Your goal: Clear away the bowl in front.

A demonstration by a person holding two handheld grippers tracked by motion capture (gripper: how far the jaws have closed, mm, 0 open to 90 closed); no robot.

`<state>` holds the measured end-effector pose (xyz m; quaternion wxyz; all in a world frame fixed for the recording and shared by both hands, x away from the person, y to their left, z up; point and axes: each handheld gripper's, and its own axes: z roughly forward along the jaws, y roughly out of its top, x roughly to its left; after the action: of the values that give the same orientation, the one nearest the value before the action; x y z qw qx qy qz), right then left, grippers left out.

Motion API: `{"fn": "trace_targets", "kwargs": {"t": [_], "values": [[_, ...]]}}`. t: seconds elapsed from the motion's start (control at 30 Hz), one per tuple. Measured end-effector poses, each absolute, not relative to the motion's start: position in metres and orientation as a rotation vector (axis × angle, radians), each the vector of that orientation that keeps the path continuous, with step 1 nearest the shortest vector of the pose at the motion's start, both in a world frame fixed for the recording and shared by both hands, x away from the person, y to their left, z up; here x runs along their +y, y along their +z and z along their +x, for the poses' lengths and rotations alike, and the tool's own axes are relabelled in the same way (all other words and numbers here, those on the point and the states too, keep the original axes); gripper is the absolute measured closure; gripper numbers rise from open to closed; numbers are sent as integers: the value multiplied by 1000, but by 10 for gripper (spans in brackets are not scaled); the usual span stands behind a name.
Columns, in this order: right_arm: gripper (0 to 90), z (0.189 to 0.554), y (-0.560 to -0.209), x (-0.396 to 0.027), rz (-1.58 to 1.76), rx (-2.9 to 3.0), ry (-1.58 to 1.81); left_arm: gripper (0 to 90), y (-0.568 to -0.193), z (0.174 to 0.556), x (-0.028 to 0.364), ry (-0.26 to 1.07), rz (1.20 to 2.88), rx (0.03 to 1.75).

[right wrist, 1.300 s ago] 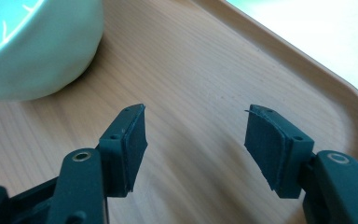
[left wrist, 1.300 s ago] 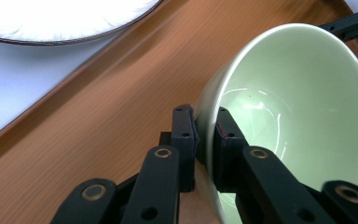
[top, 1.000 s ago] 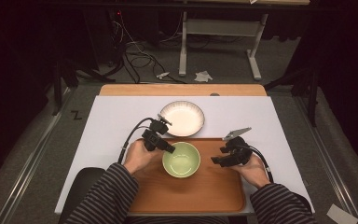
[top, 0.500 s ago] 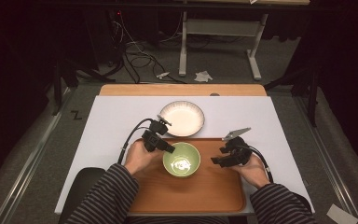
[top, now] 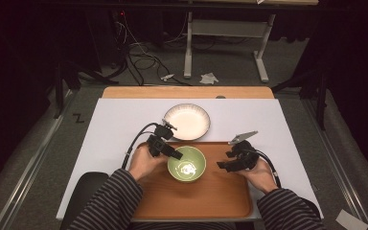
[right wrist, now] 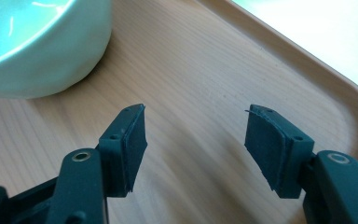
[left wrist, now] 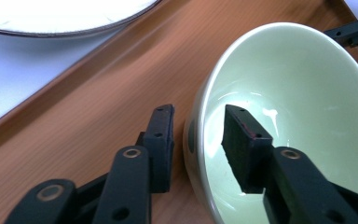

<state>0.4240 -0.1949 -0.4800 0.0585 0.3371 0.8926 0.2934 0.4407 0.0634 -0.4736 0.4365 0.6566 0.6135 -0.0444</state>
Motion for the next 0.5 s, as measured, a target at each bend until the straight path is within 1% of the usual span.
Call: {"fn": "trace_targets", "kwargs": {"t": [0.1,0.27,0.3,0.33,0.37,0.5], "values": [[399,424,-480,-194,1033,2703,890,581,-473,440,62,-93,1614,1532],[400,424,-480,-195,1025,2704,892,532,-471,440,63,-80,1592,1534],[399,424,-480,-195,1032,2703,891,526,-470,440,63,-82,1594,1530],[400,423,-479,-194,1035,2704,889,515,-468,438,66,-96,1637,1504],[400,423,-479,-194,1035,2704,889,515,-469,439,64,-75,1589,1529],[399,423,-480,-194,1047,2707,887,506,-465,438,67,-82,1592,1511]]}}
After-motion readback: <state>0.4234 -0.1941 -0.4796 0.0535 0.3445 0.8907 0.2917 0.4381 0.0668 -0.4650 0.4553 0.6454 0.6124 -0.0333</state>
